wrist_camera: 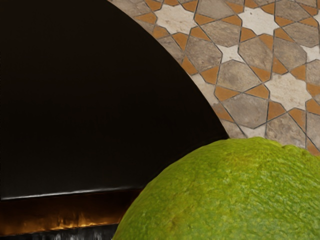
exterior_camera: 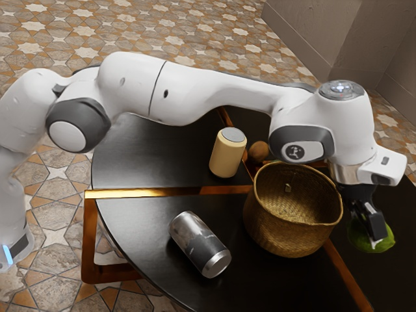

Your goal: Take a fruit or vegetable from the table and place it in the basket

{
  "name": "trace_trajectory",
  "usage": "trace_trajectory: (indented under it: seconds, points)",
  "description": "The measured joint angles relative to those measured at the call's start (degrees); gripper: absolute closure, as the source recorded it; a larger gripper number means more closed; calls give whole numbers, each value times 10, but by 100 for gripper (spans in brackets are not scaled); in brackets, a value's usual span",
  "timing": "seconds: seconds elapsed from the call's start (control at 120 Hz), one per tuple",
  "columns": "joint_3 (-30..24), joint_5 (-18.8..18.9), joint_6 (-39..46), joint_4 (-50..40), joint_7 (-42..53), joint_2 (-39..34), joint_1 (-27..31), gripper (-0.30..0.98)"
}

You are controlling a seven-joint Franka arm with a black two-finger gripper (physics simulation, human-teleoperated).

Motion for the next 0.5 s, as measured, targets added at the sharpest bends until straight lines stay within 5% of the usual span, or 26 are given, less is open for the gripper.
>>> trace_trajectory:
  seconds: [0.5]
  points:
    - [43,-20,-208,1,0,-38,31,75]
